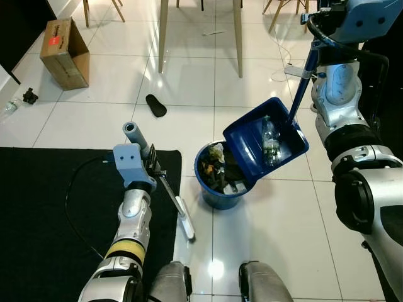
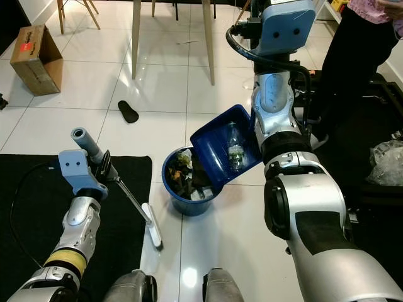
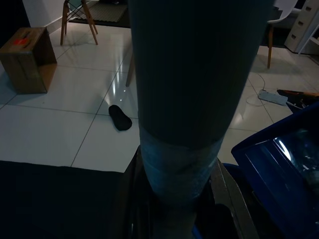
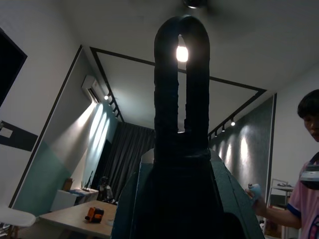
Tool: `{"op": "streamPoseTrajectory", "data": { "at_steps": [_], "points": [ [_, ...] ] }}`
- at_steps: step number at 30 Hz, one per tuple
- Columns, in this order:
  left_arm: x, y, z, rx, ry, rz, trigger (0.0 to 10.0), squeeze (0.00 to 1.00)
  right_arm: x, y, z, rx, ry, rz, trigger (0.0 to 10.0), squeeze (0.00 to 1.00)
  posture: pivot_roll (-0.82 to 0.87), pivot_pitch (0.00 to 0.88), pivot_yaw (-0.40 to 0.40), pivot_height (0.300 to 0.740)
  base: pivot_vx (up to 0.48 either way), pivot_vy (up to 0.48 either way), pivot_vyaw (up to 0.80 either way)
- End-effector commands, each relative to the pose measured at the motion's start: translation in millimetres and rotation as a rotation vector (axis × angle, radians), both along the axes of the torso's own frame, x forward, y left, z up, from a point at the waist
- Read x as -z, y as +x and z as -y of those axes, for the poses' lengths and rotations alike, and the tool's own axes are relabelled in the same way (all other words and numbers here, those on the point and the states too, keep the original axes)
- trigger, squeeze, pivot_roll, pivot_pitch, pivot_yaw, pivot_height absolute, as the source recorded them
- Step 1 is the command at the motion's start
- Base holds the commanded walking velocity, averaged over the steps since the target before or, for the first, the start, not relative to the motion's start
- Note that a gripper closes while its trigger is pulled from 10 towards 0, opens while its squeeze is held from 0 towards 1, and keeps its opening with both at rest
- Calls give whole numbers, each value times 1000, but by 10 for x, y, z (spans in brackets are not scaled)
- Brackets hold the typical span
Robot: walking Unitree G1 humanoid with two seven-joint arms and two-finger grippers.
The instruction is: Sweep floor
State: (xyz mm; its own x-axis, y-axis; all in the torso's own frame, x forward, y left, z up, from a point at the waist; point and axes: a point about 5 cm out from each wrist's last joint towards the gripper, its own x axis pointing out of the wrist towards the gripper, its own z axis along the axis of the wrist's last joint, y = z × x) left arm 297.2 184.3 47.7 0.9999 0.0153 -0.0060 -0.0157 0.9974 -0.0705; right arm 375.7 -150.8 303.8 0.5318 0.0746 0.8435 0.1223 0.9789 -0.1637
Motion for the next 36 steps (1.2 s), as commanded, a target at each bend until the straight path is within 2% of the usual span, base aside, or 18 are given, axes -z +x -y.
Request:
{"op": "streamPoseTrajectory", "data": {
  "at_steps": [1,7,22,23,24,27,28,30,31,34,36],
  "points": [
    [-50,26,61,14,-5,39,10000,0,-240,-83,-60,-26,-23,132,10000,0,-16,41,11,740,0,0,0],
    [-51,31,60,17,-3,39,10000,0,-255,-99,-94,-26,-55,154,10000,0,-17,40,14,740,0,0,0],
    [-50,35,70,28,1,37,10000,0,-249,-97,-87,-9,-48,155,10000,0,-17,41,18,740,0,0,0],
    [-45,29,73,30,2,36,10000,0,-235,-86,-17,16,-8,142,10000,0,-12,37,13,740,0,0,0],
    [-45,29,73,30,2,36,10000,0,-235,-86,-17,16,-8,142,10000,0,-12,37,13,740,0,0,0],
    [-35,15,78,30,2,36,10000,0,-190,-58,201,73,107,96,10000,0,-8,35,10,740,0,0,0],
    [-35,15,78,30,2,36,10000,0,-190,-58,201,73,107,96,10000,0,-8,35,10,740,0,0,0],
    [-30,5,73,29,3,37,10000,0,-178,-49,375,100,202,71,10000,0,-6,34,8,740,0,0,0],
    [-30,5,73,29,3,37,10000,0,-178,-49,375,100,202,71,10000,0,-6,34,8,740,0,0,0],
    [-22,-11,57,30,6,36,10000,0,-188,-50,686,91,372,36,10000,0,-6,28,9,740,0,0,0],
    [-22,-11,57,30,6,36,10000,0,-188,-50,686,91,372,36,10000,0,-6,28,9,740,0,0,0]
  ]
}}
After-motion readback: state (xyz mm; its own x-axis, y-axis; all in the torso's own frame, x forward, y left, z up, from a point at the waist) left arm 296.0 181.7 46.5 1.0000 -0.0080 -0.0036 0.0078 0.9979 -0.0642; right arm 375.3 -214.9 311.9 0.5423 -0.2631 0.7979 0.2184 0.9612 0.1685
